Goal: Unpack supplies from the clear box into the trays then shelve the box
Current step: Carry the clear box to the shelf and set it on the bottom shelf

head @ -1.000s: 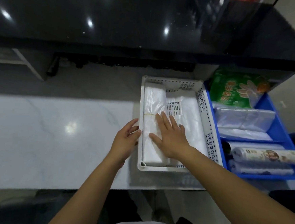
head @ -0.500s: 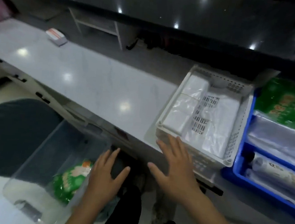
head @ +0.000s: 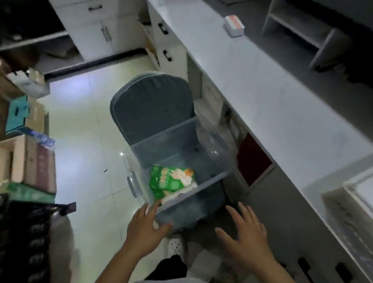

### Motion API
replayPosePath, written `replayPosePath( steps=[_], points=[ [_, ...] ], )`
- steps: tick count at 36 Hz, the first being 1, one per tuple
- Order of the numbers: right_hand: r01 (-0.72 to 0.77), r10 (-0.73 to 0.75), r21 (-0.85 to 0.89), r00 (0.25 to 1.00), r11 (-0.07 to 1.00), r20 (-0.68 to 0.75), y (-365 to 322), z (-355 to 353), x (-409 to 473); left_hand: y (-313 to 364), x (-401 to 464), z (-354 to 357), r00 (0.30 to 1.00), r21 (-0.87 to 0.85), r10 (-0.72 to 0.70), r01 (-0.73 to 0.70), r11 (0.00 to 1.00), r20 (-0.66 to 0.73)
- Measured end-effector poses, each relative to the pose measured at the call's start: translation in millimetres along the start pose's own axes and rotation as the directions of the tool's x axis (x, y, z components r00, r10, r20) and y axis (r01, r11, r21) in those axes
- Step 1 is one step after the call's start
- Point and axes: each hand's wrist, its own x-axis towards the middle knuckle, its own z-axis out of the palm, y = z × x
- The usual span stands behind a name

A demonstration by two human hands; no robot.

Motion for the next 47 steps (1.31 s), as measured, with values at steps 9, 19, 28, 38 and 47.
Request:
replayPosePath(
  steps=[9, 19, 28, 38, 47],
  points=[
    [-0.054, 0.089, -0.235, 0.986, 0.971, 0.141, -47, 43, 72, -92, 80, -27, 0.939, -0.453, -0.299, 0.345, 0.822, 0.173],
    [-0.129, 0.176, -0.274, 0.972, 0.953, 0.153, -61, 72, 63, -107, 210, -45, 0.855, -0.697, -0.385, 0.511, 0.503, 0.348],
    [-0.184, 0.225, -0.231, 0.960, 0.956, 0.166, -52, 69, 64, -105, 241, -39, 0.752, -0.794, -0.476, 0.585, 0.163, 0.456],
    [-0.059, 0.102, -0.212, 0.974, 0.975, 0.201, -62, 53, 129, -132, 202, -49, 0.765, -0.823, -0.430, 0.562, 0.082, 0.480],
    [0.020, 0.025, -0.185, 0.971, 0.983, 0.239, -72, 36, 254, -176, 131, -69, 0.662, -0.827, -0.618, 0.562, 0.032, 0.425]
  ],
)
